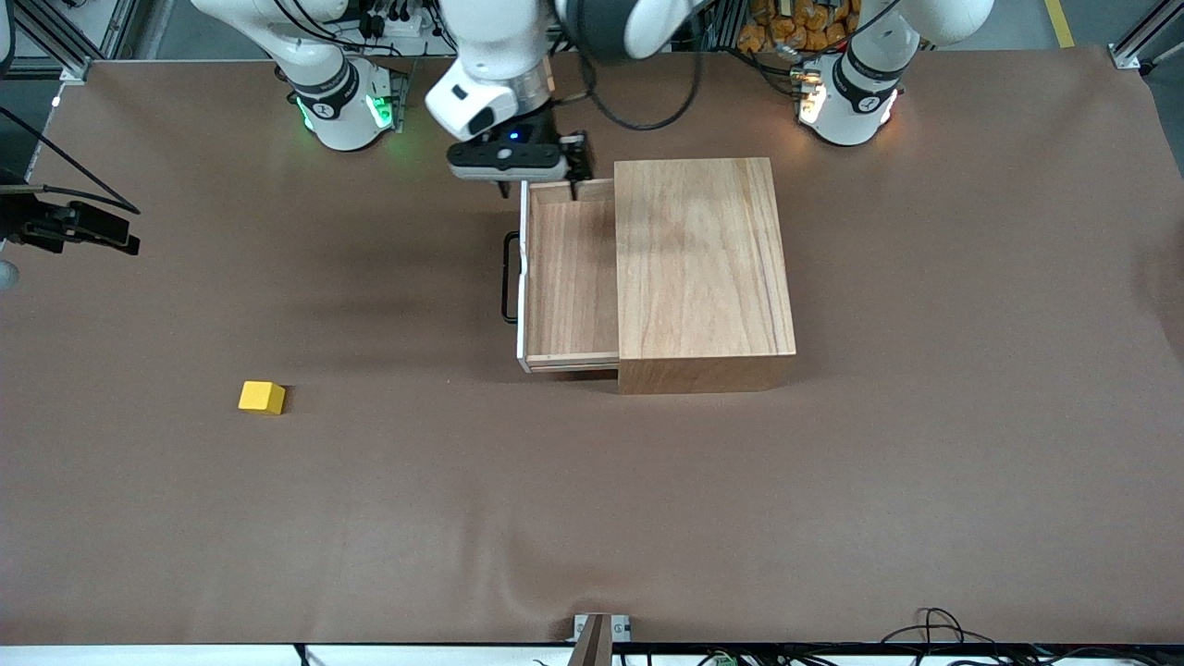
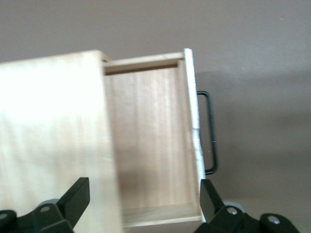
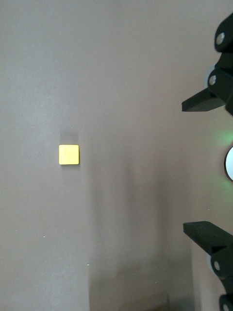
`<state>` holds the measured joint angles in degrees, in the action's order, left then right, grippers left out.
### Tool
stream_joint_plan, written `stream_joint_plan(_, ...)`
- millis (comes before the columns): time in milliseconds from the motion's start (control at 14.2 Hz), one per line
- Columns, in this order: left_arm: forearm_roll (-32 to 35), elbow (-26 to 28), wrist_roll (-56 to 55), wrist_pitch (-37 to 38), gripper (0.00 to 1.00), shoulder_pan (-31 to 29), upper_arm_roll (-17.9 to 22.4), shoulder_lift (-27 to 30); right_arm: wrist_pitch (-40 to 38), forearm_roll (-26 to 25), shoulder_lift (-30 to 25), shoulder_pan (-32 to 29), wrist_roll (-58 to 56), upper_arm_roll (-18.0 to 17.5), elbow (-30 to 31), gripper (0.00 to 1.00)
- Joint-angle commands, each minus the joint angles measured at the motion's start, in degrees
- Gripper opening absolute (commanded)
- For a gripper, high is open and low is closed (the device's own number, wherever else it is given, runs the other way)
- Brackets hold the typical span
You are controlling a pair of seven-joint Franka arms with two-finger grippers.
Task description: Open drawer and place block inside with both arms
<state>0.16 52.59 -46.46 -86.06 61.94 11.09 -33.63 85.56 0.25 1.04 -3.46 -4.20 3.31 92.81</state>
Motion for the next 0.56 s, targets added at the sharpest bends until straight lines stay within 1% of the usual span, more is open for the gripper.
stream_joint_plan(0, -0.2, 2.2, 4.9, 4.2, 1.0, -4.5, -0.4, 5.1, 0.7, 0.5, 0.4, -0.9, -0.9, -0.6, 0.2, 1.0)
stream_joint_plan(141, -0.2, 2.2, 8.0, 6.9, 1.0, -8.2, -0.5, 8.0, 0.9, 0.5, 0.6, -0.9, -0.9, -0.6, 0.2, 1.0)
stream_joint_plan(353, -0.4, 2.6, 15.1, 11.1, 1.0, -14.9, -0.6, 12.4, 1.4, 0.1, 2.7, -1.5, -1.0, -0.6, 0.2, 1.0)
stream_joint_plan(494, -0.7, 4.8, 18.8, 12.0, 1.0, -19.1, -0.6, 15.8, 3.0, 0.2, 4.5, -2.7, -2.1, -0.6, 1.2, 1.0)
